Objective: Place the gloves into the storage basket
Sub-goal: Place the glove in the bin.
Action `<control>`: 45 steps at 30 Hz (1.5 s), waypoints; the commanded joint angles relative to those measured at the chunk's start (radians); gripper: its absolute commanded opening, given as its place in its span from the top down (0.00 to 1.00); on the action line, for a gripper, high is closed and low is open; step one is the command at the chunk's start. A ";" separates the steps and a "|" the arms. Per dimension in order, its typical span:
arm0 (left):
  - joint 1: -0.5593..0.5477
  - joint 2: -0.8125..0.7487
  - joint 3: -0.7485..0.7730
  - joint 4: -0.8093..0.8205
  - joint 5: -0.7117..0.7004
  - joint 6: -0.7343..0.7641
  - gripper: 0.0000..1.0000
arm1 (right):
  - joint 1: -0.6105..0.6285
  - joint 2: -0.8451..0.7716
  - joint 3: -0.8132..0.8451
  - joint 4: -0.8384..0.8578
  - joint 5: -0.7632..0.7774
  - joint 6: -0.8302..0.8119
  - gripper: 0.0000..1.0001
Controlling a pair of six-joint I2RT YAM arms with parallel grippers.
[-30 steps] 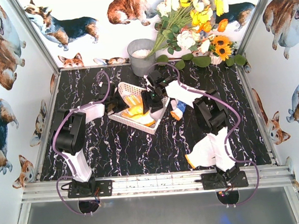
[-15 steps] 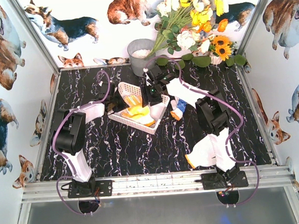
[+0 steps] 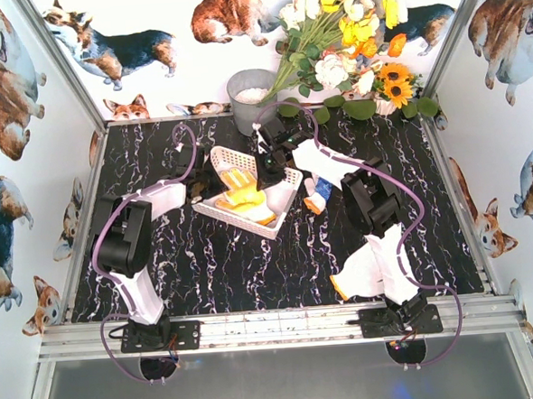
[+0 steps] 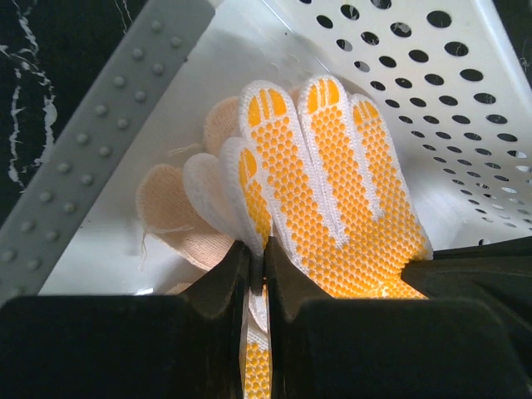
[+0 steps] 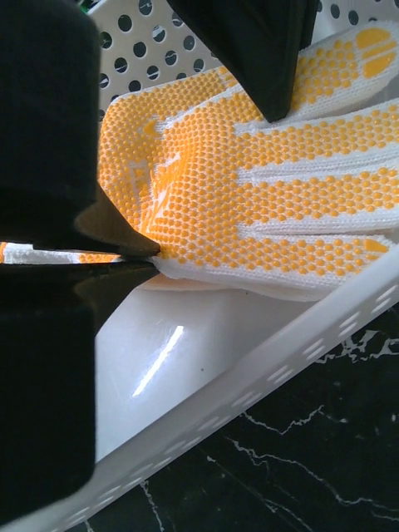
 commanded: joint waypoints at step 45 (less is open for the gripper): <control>0.004 0.022 0.022 -0.275 -0.219 0.014 0.96 | 0.025 0.028 0.080 -0.006 -0.034 -0.088 0.66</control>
